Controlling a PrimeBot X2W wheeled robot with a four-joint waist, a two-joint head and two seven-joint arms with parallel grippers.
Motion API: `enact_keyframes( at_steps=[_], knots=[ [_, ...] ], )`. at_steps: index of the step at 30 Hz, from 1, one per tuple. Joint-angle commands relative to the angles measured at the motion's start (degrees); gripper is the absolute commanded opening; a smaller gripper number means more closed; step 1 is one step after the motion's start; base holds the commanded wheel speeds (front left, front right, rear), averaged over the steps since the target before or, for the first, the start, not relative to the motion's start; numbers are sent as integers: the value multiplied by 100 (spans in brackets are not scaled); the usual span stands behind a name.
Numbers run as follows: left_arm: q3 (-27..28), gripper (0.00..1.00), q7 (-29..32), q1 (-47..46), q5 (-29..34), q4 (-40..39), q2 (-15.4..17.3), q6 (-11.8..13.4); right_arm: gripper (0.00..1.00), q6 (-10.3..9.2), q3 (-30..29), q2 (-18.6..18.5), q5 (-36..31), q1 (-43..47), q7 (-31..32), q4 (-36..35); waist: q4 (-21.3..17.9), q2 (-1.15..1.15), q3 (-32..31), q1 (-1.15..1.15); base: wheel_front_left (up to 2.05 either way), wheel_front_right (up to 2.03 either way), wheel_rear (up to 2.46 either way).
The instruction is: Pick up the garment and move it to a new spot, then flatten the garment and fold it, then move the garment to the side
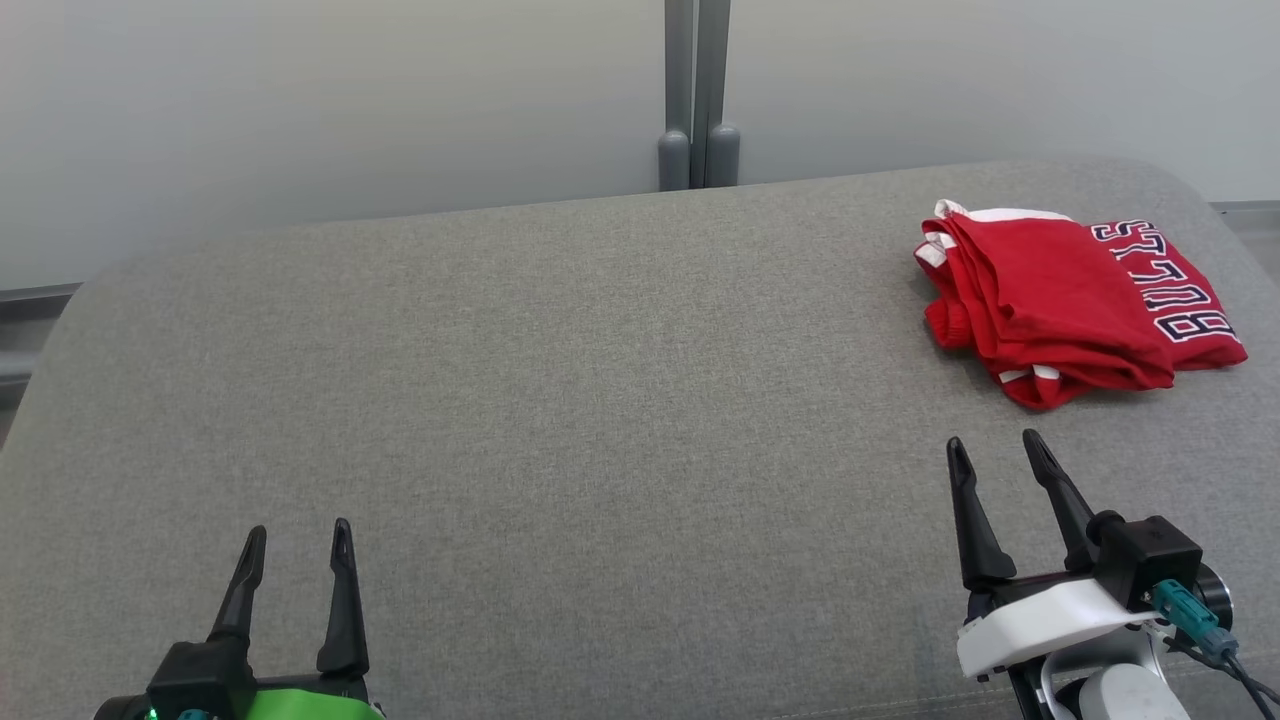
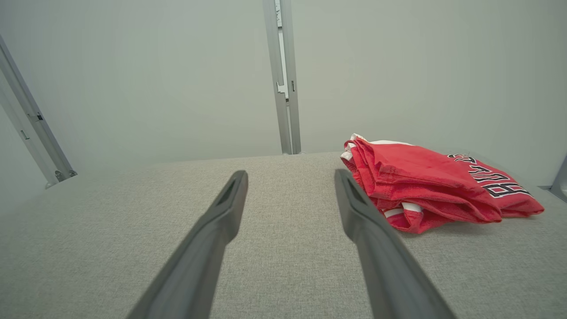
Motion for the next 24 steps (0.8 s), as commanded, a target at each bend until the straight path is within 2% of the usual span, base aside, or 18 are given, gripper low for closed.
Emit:
enact_keyframes(
  at_steps=[1, 17, 18, 22, 24],
  knots=[
    [2, 100, -23, 59, 61, 10, 41, -19, 100, -1, 0, -8, 34, -1, -21, -3, 3, 0, 3, 0, 0, 0, 0],
    [50, 100, -23, 55, 16, 20, 28, 20, 100, -1, -34, -8, 14, -32, -21, 31, -11, 0, 25, 0, 0, 0, 0],
    [34, 0, 2, -4, 5, 35, -5, 0, 0, 0, -24, 1, 5, 0, 2, 32, -10, 0, 25, 0, 0, 0, 0],
    [43, 0, 53, 9, -61, 264, -67, -2, 0, 0, -26, 33, 70, 94, 32, 228, -10, 0, 27, 0, 0, 0, 0],
    [80, 0, 123, -56, -289, 312, -67, -12, 0, 0, -54, 32, 307, 50, 104, 262, -9, 0, 30, 0, 0, 0, 0]
  ],
)
